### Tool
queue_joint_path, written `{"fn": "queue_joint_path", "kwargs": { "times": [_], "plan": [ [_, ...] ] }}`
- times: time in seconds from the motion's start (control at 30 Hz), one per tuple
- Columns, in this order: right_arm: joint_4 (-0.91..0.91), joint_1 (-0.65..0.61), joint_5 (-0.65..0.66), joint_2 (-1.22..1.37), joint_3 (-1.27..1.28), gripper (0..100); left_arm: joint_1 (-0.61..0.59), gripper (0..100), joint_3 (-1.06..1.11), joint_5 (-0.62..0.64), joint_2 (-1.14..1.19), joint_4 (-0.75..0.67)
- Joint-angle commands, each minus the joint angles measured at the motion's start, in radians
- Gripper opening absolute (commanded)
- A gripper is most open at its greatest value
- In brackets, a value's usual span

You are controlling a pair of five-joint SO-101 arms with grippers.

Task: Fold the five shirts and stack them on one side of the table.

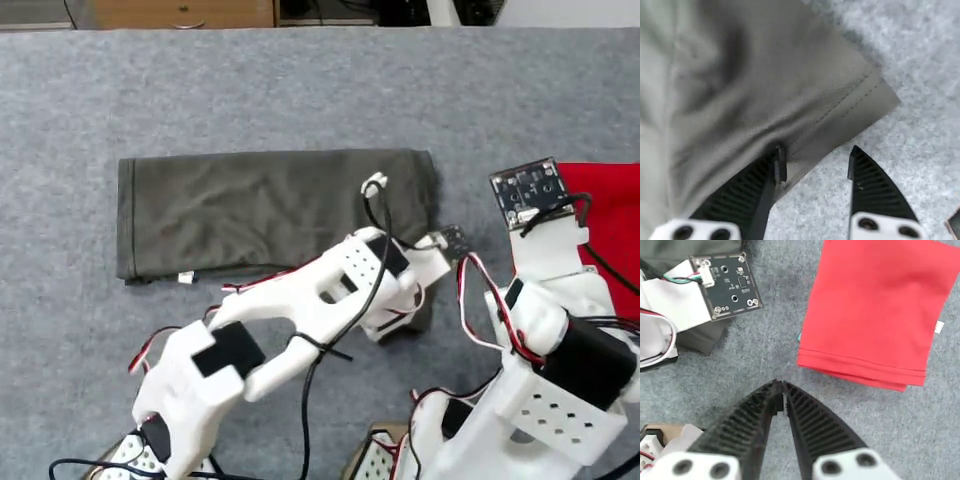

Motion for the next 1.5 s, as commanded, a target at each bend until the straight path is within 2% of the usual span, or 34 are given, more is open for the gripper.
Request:
{"fn": "queue_joint_path", "kwargs": {
  "times": [0.0, 0.23, 0.37, 0.77, 1.23, 1.47],
  "plan": [
    [0.009, 0.016, 0.023, -0.004, 0.001, 0.3, -0.002, 21, -0.046, -0.005, 0.016, -0.009],
    [0.009, 0.016, 0.023, -0.004, 0.001, 0.3, -0.002, 6, -0.091, -0.003, 0.031, -0.011],
    [0.009, 0.016, 0.023, -0.004, 0.001, 0.3, 0.009, 2, -0.103, -0.003, 0.024, -0.006],
    [0.009, 0.016, 0.02, -0.004, 0.005, 0.3, -0.068, 2, -0.414, -0.003, 0.035, 0.196],
    [0.011, 0.016, 0.021, -0.004, 0.007, 0.3, -0.183, 2, -0.437, -0.083, 0.042, 0.044],
    [0.012, 0.016, 0.021, -0.004, 0.007, 0.3, -0.244, 4, -0.537, -0.089, 0.188, 0.051]
  ]
}}
